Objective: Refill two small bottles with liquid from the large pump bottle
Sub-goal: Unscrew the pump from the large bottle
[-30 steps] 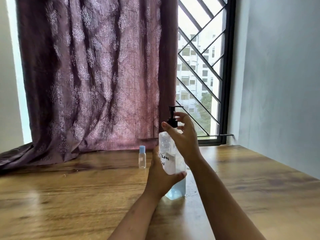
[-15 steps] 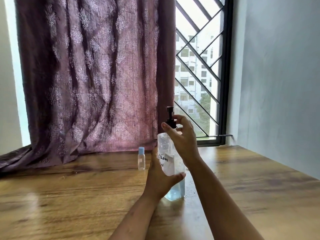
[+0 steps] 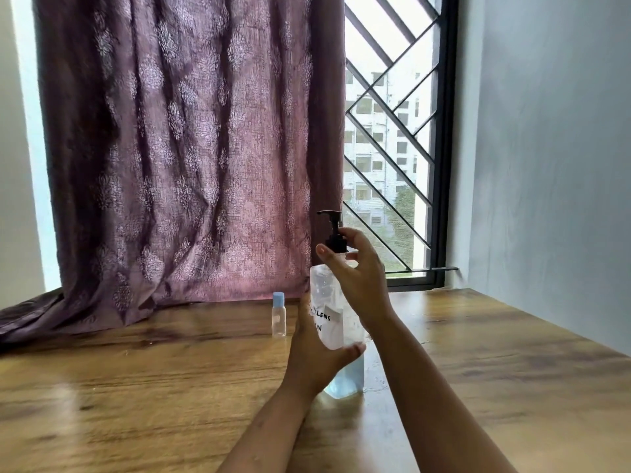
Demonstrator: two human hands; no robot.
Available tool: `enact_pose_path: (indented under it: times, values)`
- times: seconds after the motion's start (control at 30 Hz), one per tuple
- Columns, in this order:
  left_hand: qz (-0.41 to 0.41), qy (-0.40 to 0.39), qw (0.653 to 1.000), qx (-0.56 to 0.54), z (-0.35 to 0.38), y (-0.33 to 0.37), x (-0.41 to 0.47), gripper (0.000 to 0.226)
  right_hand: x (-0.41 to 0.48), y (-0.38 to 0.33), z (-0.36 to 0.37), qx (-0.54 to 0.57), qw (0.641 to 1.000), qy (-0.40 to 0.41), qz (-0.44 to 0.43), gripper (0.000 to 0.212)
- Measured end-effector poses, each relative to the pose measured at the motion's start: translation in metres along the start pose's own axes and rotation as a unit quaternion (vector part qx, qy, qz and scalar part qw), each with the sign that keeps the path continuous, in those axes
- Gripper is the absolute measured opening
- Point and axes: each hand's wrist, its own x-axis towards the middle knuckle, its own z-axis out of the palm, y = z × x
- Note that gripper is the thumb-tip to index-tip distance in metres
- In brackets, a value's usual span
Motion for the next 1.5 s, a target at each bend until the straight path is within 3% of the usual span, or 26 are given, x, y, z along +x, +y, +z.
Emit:
enact_pose_path:
  times: [0.23,0.53,0.83,1.13,1.3,1.5]
  values:
    - [-0.011,-0.008,1.0,0.008,0.001,-0.001,0.001,0.108,0.01,-0.011,-0.004,0.026,0.999,0.007,0.019,0.035]
    - [-0.001,0.025,0.999,0.021,-0.008,0.012,-0.006,0.138,0.05,-0.071,-0.027,0.052,0.997,0.045,-0.021,0.03]
    - [-0.012,0.1,0.994,0.044,-0.019,0.022,-0.022,0.133,0.059,-0.124,-0.053,0.056,0.995,0.063,-0.06,0.032]
    - [0.028,0.075,0.986,0.144,-0.014,0.03,-0.032,0.13,0.075,-0.174,-0.074,0.051,0.986,0.082,-0.132,0.032]
    - [0.011,0.078,0.99,0.121,-0.014,0.028,-0.031,0.132,0.047,-0.154,-0.089,0.005,0.982,0.097,-0.161,0.028]
    - [0.019,0.079,0.989,0.123,-0.015,0.031,-0.032,0.133,-0.01,-0.063,-0.091,-0.102,0.979,0.097,-0.147,0.035]
